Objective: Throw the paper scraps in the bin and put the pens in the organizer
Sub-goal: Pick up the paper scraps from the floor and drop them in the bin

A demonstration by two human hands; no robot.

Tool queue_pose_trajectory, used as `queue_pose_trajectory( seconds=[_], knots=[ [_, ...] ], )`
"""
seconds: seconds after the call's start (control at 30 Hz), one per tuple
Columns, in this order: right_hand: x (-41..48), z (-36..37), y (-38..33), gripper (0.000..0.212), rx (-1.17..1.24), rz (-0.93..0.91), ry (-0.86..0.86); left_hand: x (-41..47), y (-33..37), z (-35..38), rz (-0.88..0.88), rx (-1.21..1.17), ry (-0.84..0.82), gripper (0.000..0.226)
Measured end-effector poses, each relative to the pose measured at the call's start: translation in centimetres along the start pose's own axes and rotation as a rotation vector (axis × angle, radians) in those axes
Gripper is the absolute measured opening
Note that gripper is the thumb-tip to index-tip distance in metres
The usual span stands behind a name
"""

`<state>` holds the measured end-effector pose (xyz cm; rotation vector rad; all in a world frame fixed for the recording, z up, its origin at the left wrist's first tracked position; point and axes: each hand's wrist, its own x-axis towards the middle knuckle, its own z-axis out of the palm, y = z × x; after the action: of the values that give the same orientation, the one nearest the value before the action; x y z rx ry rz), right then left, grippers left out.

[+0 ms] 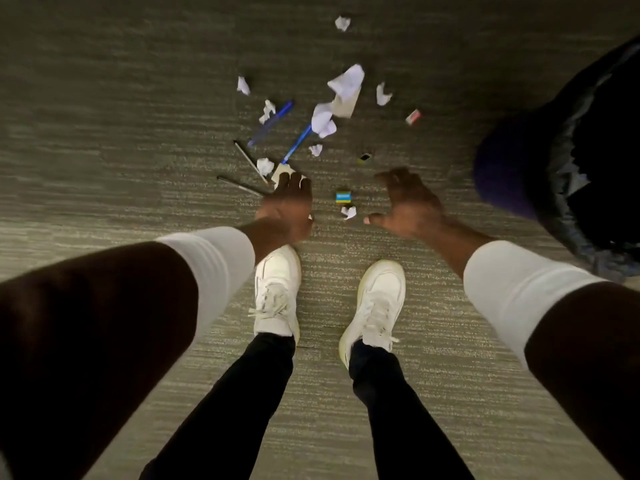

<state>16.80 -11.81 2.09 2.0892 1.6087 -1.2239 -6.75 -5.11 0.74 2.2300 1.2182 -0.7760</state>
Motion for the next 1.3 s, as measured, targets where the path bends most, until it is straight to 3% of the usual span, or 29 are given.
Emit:
queue_pose_trajectory(
  seconds=[0.17,0.3,0.47,0.67,0.83,0.97,1.03,1.13,1.3],
  knots=[
    [5.6,3.6,-0.4,0.107,-0.144,-0.130,0.101,3.6,-3.0,4.5,0.111,0.126,-0.044,0.117],
    [8.3,5.9,-0.7,0.112,-0.165,-0.138,0.096,4.5,-3.6,6.9,0.095,0.166,-0.052,0.149],
    [8.6,8.4,-1.3,0.100,-0.230,-0.153,0.105,4.7,-4.1,9.2,0.103,0.170,0.106,0.140],
    [6.9,11.3,-1.9,0.080,-0.425,-0.210,0.115,5.5,-4.6,9.2,0.059,0.106,0.081,0.149],
    [5.2,12.3,-3.3,0.059,-0.507,-0.189,0.103,4.9,-3.4,9.3,0.035,0.092,0.041,0.132],
    [5.0,13.3,-3.7,0.052,-0.479,-0.146,0.131,3.4,-3.4,10.9,0.071,0.167,0.102,0.091],
    [5.4,14.0,-3.6,0.062,-0.435,-0.126,0.117,2.8,-3.7,12.1,0.108,0.217,0.140,0.076],
    [5.8,14.6,-3.9,0.073,-0.374,-0.129,0.088,2.3,-3.6,13.2,0.155,0.186,0.163,0.067],
    [5.9,14.8,-4.4,0.052,-0.354,-0.153,0.148,2.3,-2.3,14.0,0.178,0.117,0.222,0.060]
  ],
)
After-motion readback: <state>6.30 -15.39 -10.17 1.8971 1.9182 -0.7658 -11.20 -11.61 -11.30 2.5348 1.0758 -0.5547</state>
